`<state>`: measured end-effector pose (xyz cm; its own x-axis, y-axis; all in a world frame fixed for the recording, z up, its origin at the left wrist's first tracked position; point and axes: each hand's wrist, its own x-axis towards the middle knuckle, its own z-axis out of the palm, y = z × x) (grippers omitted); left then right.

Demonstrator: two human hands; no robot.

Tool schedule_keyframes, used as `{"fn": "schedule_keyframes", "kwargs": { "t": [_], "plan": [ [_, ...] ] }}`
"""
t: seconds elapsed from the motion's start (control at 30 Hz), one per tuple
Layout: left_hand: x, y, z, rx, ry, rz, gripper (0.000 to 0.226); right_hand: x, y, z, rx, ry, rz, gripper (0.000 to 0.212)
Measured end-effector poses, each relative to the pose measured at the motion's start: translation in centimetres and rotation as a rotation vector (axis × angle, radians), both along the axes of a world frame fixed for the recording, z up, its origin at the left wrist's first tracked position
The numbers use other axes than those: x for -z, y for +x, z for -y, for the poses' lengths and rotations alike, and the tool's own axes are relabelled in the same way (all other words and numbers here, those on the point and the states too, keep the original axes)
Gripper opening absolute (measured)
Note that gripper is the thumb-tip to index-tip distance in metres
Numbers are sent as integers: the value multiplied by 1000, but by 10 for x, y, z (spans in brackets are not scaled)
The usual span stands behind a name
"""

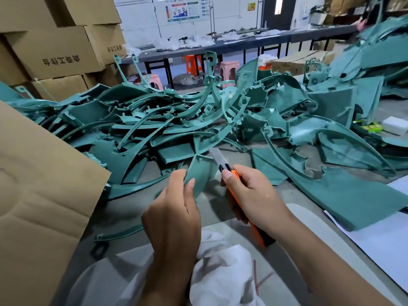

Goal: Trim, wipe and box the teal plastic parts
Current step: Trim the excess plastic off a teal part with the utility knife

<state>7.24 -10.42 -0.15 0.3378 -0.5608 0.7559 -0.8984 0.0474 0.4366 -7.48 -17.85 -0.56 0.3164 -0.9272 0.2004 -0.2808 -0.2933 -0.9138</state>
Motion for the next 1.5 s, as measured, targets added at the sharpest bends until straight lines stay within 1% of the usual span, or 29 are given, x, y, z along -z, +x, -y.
{"fn": "schedule_keyframes", "kwargs": {
  "t": [0.07,0.13,0.17,0.2,0.23,0.27,0.33,0.37,0.4,0.47,0.53,0.63,0.83,0.87,0.9,0.93,0.97,1.0,1.03,1.1,1.13,1.17,1.27,1.33,1.4,1.5],
  "plan": [
    [-2,0,-2,-6,-11,-29,17,4,-3,11,107,17,-131,41],
    [-3,1,-4,-20,-16,-42,16,6,-8,17,163,118,-181,41],
    [-3,1,-4,-25,-10,-44,13,7,-11,17,173,151,-203,38],
    [-3,1,-4,-29,1,-45,10,7,-14,17,183,140,-214,31],
    [-3,1,-4,-35,14,-48,7,5,-15,14,180,99,-190,19],
    [-4,0,-4,-41,28,-54,7,3,-15,9,159,62,-101,5],
    [-5,0,-3,-49,44,-59,8,-4,-10,-3,21,18,161,18],
    [-6,0,-3,-48,47,-60,8,-7,-8,-10,-74,5,274,20],
    [-6,0,-3,-47,50,-61,7,-9,-4,-17,-151,-6,353,22],
    [-5,1,-3,-41,47,-49,5,-12,2,-26,-246,-17,414,27],
    [-5,1,-3,-32,44,-38,2,-13,5,-28,-276,-38,398,26],
    [-4,1,-2,-25,28,-10,8,-13,4,-23,-277,-57,331,17],
    [0,3,-2,-14,-5,36,17,-15,-18,3,-155,197,204,8],
    [0,3,-2,-12,0,46,17,-15,-24,8,-133,225,156,7],
    [1,2,-2,-10,7,53,17,-13,-31,13,-97,221,58,7],
    [1,1,-2,-11,11,54,17,-11,-37,17,-44,162,-112,8],
    [1,2,-2,-16,11,46,17,-8,-43,21,24,57,-301,9],
    [1,2,-2,-23,9,32,16,-7,-46,22,92,-63,-437,12],
    [1,3,-1,-30,9,17,16,-8,-46,22,135,-194,-481,17],
    [1,3,-2,-34,16,3,15,-11,-43,17,155,-442,-417,31],
    [0,3,-2,-34,21,6,14,-13,-40,14,151,-527,-376,35],
    [0,2,-3,-35,23,12,14,-14,-37,12,149,-566,-338,35],
    [0,2,-2,-34,20,19,12,-13,-29,7,146,-567,-207,23],
    [1,2,-2,-31,20,32,13,-13,-24,1,188,-630,-157,25],
    [1,1,-2,-11,26,71,14,-17,-21,-3,217,-676,-142,28],
    [4,0,-4,16,15,119,12,-20,-21,-6,183,-710,-189,28]
  ]
}}
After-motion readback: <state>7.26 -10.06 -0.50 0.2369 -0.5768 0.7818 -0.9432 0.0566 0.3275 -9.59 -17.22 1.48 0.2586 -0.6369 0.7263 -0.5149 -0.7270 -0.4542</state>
